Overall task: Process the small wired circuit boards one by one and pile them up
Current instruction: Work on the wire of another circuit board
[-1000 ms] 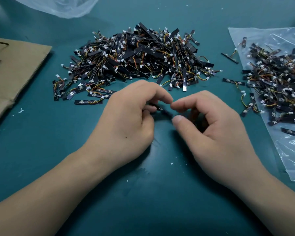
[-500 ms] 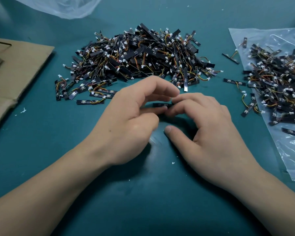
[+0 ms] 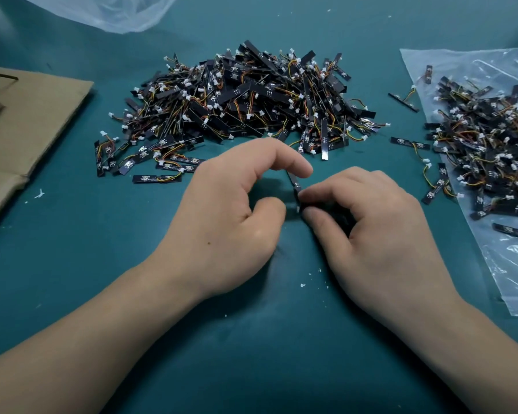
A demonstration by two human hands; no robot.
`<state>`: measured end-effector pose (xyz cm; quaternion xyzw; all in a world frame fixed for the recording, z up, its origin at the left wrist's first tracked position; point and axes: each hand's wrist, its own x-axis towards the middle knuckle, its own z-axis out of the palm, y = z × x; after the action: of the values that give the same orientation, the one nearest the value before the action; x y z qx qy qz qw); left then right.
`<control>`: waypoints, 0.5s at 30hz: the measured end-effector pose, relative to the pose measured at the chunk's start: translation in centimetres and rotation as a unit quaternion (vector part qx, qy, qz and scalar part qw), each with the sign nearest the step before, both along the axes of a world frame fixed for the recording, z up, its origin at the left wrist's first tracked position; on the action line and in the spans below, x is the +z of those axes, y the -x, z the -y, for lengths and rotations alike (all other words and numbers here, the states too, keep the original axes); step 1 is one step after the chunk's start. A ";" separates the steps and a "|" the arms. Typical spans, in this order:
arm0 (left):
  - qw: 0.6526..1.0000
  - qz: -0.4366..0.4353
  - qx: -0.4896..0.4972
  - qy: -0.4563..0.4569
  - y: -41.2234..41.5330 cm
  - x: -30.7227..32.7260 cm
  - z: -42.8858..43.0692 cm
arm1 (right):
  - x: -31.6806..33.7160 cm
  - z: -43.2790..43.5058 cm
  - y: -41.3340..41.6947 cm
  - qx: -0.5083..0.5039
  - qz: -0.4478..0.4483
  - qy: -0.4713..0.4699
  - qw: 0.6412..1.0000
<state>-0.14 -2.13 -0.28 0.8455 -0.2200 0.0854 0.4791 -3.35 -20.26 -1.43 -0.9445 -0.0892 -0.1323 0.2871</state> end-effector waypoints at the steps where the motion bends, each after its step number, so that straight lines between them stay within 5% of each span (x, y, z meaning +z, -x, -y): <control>1: 1.000 -0.003 0.005 -0.023 0.1 0.1 0.1 | 0.0 -0.1 0.0 -0.004 -0.005 0.005 1.000; 5: 0.998 0.017 0.001 -0.061 0.7 0.4 0.2 | 0.1 -0.1 0.0 -0.014 -0.014 0.011 1.000; 11: 0.968 -0.081 -0.100 -0.215 -2.7 0.3 1.5 | 0.3 -0.3 0.2 -0.013 -0.003 0.011 1.000; 15: 0.992 0.015 -0.029 -0.120 0.8 -0.7 0.3 | 0.5 -0.4 0.2 -0.010 -0.004 0.023 1.000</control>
<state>-0.95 -2.43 -0.95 0.8885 -0.2606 0.0570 0.3735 -3.53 -19.85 -0.95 -0.9523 -0.0820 -0.1291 0.2640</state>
